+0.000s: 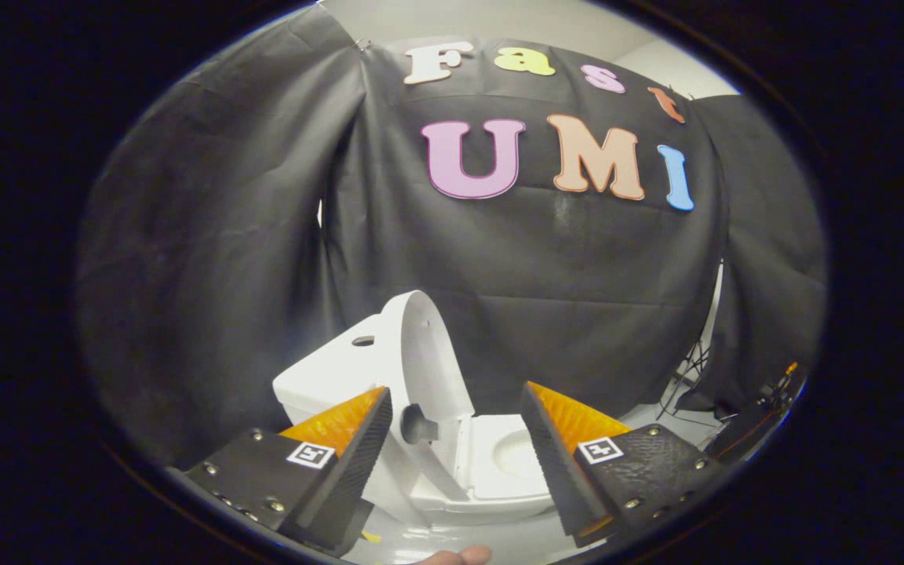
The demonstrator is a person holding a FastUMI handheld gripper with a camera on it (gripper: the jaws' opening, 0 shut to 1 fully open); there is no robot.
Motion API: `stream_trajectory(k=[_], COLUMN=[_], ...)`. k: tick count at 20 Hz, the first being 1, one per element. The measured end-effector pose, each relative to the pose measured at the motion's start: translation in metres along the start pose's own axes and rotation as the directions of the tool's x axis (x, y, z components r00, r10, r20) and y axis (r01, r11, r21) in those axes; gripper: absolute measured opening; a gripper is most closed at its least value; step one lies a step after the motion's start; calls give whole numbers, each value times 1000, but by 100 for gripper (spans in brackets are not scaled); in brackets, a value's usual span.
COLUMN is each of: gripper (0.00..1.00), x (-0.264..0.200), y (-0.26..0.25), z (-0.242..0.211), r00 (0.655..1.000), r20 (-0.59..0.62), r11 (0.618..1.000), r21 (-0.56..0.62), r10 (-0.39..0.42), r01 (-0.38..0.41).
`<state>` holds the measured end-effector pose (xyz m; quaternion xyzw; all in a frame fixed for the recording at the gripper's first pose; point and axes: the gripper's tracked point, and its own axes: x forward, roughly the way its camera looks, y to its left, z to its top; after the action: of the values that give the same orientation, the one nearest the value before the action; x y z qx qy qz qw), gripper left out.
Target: Open the toilet lid.
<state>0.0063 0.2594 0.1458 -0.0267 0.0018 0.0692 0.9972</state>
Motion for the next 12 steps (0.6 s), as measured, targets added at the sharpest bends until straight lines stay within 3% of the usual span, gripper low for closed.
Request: stream_trajectory(k=[12], gripper=[97], x=[-5], y=[-87], z=[11], r00=[998], r20=[45], r11=[999], r21=[-4], r10=[-53], r01=[54])
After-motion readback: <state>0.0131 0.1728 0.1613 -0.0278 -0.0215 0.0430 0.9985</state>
